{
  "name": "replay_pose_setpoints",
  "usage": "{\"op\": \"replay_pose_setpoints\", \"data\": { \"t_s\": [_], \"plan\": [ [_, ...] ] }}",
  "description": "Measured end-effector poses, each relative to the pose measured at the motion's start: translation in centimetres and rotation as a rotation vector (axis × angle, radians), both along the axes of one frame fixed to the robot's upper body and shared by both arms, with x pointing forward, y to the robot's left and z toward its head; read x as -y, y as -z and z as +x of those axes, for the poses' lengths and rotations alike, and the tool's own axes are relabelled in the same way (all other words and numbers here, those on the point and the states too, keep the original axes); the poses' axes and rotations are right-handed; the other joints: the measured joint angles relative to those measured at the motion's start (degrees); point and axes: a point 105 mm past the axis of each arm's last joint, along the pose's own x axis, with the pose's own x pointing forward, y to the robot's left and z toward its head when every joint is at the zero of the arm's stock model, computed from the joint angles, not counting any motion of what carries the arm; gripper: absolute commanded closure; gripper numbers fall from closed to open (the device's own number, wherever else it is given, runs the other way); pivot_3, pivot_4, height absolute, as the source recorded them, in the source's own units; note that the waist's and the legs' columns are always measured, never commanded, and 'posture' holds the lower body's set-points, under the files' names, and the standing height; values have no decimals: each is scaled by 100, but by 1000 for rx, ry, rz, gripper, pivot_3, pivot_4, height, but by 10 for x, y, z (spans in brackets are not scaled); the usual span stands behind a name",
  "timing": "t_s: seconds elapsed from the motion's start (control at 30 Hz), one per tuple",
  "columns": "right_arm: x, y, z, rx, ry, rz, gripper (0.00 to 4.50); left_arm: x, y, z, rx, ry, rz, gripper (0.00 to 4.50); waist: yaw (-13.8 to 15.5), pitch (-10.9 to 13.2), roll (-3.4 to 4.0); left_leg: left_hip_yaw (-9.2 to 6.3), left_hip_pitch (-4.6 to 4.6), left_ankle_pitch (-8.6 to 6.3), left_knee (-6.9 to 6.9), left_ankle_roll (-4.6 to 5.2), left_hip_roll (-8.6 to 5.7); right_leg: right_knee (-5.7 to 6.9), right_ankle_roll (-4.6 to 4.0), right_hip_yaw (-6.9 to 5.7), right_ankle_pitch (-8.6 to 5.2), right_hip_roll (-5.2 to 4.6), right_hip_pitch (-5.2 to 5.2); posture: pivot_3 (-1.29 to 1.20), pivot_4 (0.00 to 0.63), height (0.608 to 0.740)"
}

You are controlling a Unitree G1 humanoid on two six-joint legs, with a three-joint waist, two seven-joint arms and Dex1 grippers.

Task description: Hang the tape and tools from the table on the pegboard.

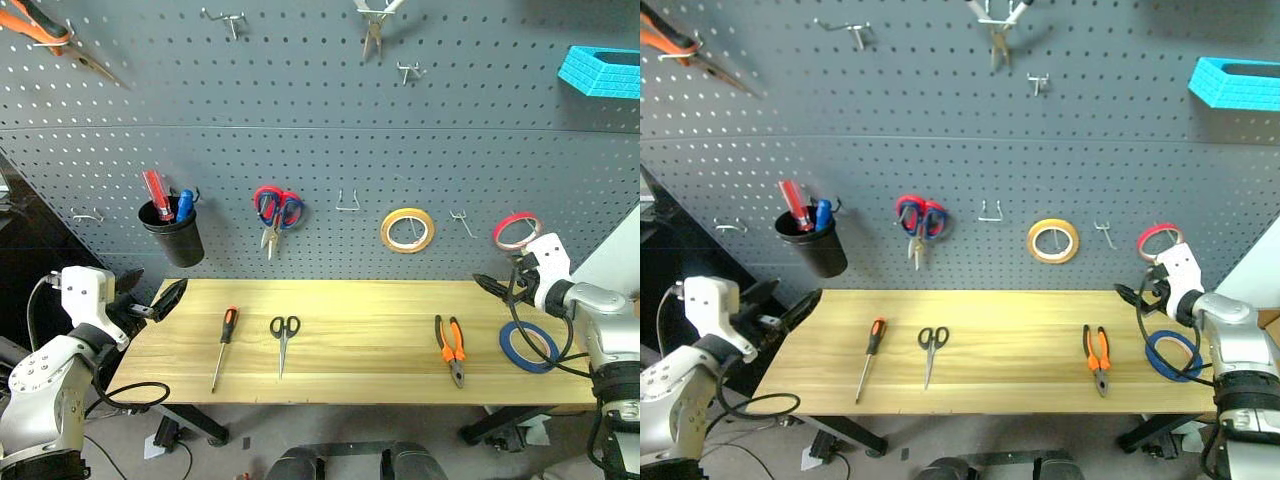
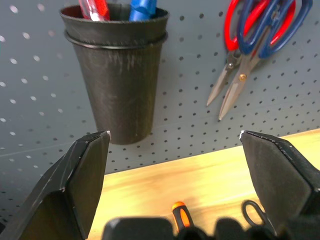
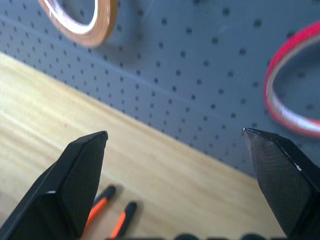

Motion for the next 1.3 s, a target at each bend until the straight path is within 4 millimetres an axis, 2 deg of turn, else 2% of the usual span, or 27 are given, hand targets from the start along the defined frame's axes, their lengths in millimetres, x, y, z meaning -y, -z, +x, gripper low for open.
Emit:
{"op": "replay_pose_setpoints", "data": {
  "t_s": [0.27, 0.4, 0.57, 0.63, 0.73, 0.83, 0.97, 1.03, 1.13, 1.3],
  "plan": [
    [-2, 6, -10, -47, -2, -5, 0, 5, 1, -4, -19, 32, 5, 53, -4, 70, 11, 5, 2, 0, 0, 1, 5, 1, 22, 3, -18, 0, 1, -49, 126, 740],
    [12, 20, -22, -159, 63, -45, 0, 30, 8, -6, -90, 179, 18, 53, -3, 196, 25, 11, -4, -1, 1, 2, 6, -2, 16, 3, -22, -3, 0, -58, 148, 740],
    [21, 36, -28, -260, 146, -84, 0, 115, 40, 4, -181, 488, -24, 53, 14, 320, 41, 11, -12, 0, 2, 3, 7, 1, 7, -1, -18, -5, -3, -97, 188, 740],
    [30, 43, -32, -308, 204, -86, 0, 159, 50, 11, -192, 621, -9, 53, -3, 387, 28, 15, -17, 0, 2, 3, 8, -2, -12, -2, -6, -5, -6, -113, 203, 740],
    [37, 48, -34, -342, 255, -93, 0, 202, 63, 14, -202, 754, 29, 53, -61, 448, 19, 18, -26, -4, 0, 8, 12, -6, -15, -5, -6, -4, -13, -137, 231, 740],
    [45, 51, -34, -365, 317, -99, 0, 247, 79, 13, -216, 881, 69, 53, -162, 552, 9, 24, -35, -8, 1, 15, 12, -9, -15, -4, -6, -6, -17, -158, 256, 740],
    [43, 56, -33, -381, 355, -82, 0, 309, 83, -3, -200, 1046, 63, 53, -246, 729, -17, 27, -70, -12, 10, 21, 25, -7, -15, -10, -5, -2, -46, -172, 293, 740],
    [39, 62, -32, -383, 374, -49, 0, 327, 82, -10, -188, 1098, 78, 53, -285, 785, -15, 27, -78, -12, 10, 22, 28, -3, -16, -13, -5, -1, -55, -171, 304, 740],
    [36, 72, -32, -394, 406, -19, 0, 340, 79, -24, -169, 1150, 85, 53, -343, 869, -12, 31, -89, -13, 9, 24, 35, 1, -17, -12, -4, 3, -70, -155, 316, 740],
    [26, 82, -29, -382, 421, 20, 0, 335, 74, -36, -177, 1148, 81, 53, -364, 994, -11, 35, -94, -13, 14, 25, 37, 1, -17, -9, -4, 5, -74, -123, 322, 740]
  ]
}}
